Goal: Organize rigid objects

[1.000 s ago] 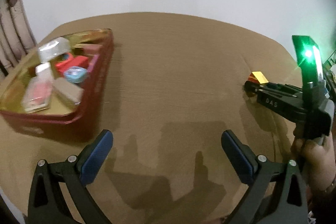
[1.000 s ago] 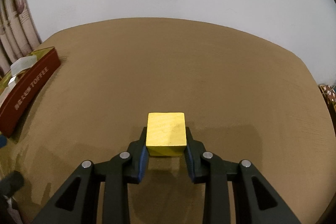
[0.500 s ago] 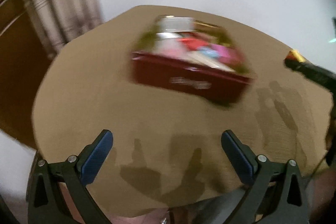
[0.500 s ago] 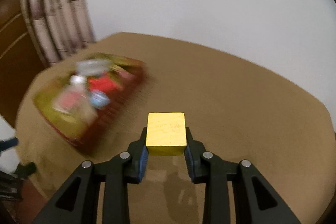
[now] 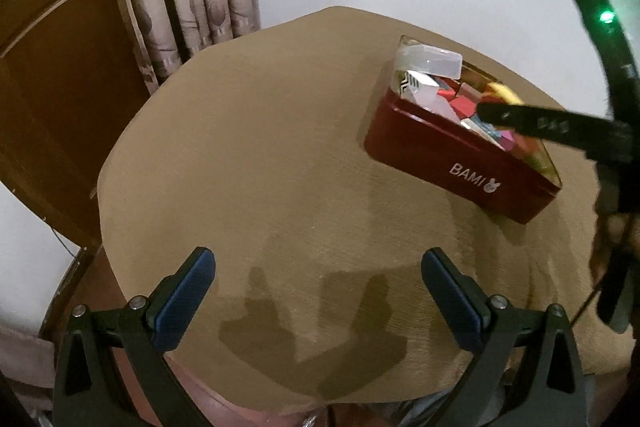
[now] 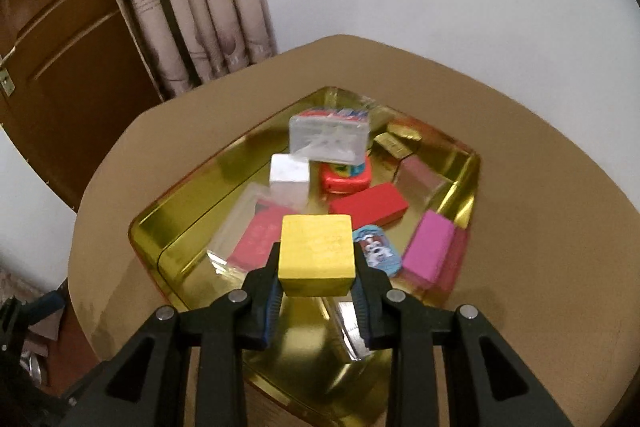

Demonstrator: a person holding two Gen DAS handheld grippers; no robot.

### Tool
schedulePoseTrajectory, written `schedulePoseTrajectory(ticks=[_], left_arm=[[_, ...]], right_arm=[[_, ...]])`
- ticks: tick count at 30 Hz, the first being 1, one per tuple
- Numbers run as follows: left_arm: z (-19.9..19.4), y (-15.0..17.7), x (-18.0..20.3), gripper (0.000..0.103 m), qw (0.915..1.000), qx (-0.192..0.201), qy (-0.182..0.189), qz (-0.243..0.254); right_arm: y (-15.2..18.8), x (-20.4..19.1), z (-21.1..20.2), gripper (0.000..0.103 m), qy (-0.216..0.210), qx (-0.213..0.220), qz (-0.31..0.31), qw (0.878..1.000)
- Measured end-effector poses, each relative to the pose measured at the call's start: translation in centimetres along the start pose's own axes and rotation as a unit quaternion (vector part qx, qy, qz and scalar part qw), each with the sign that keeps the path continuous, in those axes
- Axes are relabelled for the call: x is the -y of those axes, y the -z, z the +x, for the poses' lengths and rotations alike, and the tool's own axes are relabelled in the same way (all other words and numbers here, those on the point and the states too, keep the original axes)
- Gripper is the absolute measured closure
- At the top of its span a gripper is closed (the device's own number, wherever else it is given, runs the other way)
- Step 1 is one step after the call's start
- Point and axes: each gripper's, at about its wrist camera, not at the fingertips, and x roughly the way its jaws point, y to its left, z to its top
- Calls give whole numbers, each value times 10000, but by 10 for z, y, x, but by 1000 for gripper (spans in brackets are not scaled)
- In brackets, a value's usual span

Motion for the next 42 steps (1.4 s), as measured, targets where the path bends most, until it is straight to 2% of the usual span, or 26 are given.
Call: schedulePoseTrajectory(ticks=[6,12,15,18,22,23,28,31,42], left_arm=[[-4,0,11,1,9997,50,40,227],[-9,0,21,1,9989,121,45,458],[-14,0,26,1,9980,185,123,599],[-21,-3,34,1,9964,350,1,774],[-29,-7,49,1,9950,472,42,881],[-32,-8,52,1,9946,490,140,909],[-51,-10,70,1,9915,758,133,1053],[-56,-12,75,1,9917,731,297,1013],[-62,-20,80,1,9928,736,296,894]], right_arm=[[7,-4,9,72,-173,-208,-18,9996],[8,-7,6,71,-132,-79,-50,9999],[10,-9,-15,71,-160,326,-80,9993],[23,-9,-52,70,-41,879,-60,9961],[54,-1,-93,55,394,1436,203,9886],[61,3,-101,55,453,1516,302,9869],[83,24,-125,54,540,1653,708,9822],[90,26,-136,54,663,1658,684,9816],[104,22,-179,54,958,2050,655,9719]])
